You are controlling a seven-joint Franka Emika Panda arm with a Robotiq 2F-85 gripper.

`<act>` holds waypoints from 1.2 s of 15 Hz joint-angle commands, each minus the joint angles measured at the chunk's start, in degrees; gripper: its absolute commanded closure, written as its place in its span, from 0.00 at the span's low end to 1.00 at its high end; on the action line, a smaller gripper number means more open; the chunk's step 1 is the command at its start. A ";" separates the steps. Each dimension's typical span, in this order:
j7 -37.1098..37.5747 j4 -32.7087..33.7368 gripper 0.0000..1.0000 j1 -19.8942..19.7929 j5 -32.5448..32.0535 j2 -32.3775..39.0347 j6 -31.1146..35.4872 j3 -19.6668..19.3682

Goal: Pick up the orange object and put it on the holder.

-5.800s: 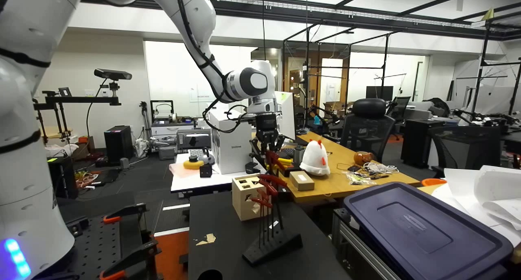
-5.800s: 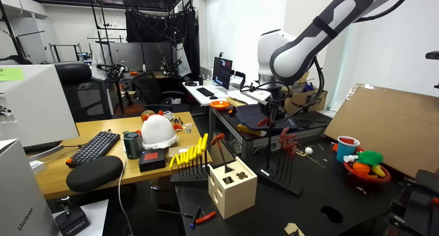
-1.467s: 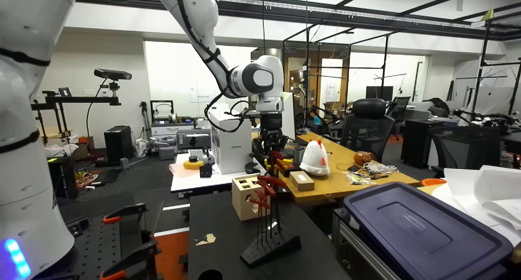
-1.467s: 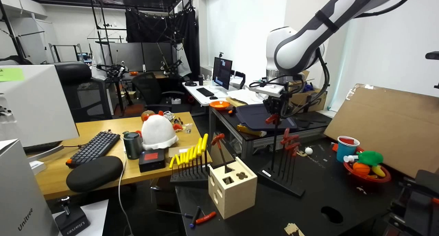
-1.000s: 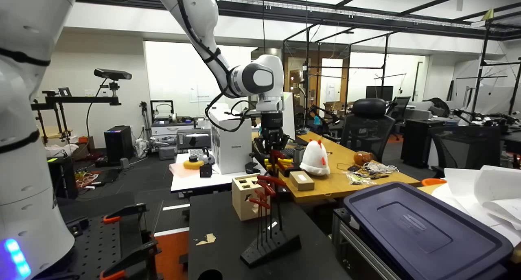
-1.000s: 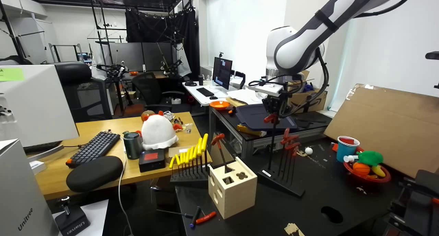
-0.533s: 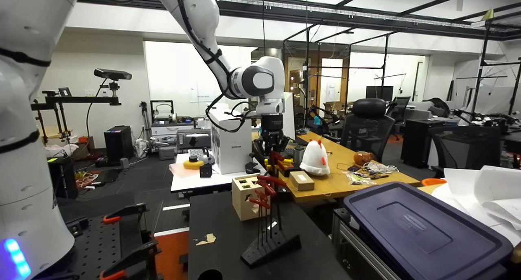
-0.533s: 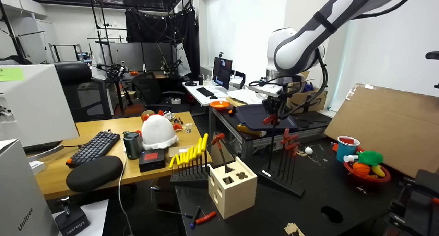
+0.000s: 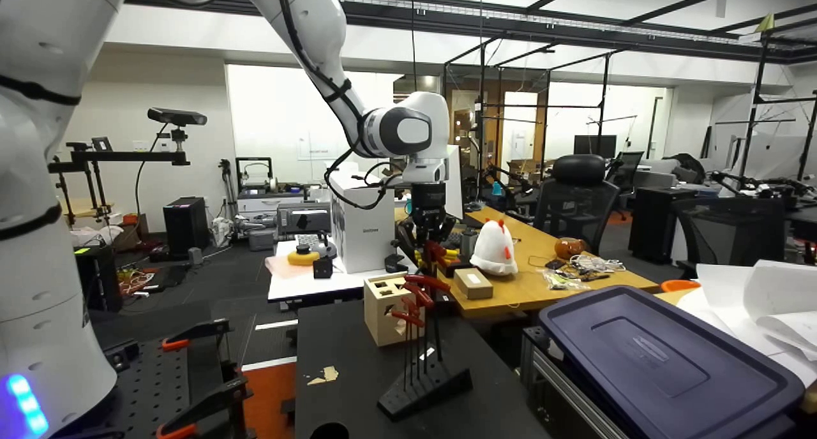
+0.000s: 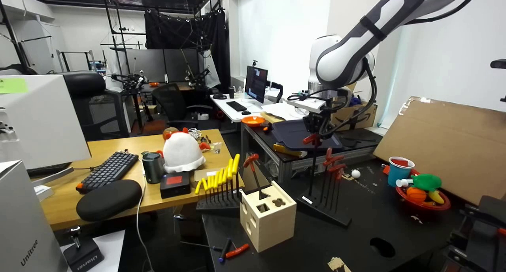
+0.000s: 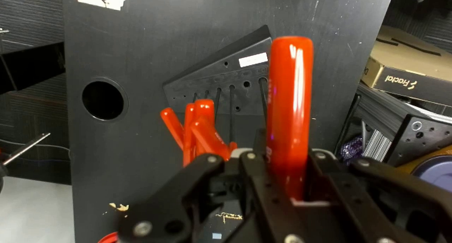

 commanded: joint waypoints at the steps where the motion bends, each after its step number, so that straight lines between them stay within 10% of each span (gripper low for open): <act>1: -2.87 -2.11 0.95 -1.64 3.50 -1.06 3.69 0.84; 18: -8.42 -1.85 0.95 -2.93 8.40 1.02 2.90 0.35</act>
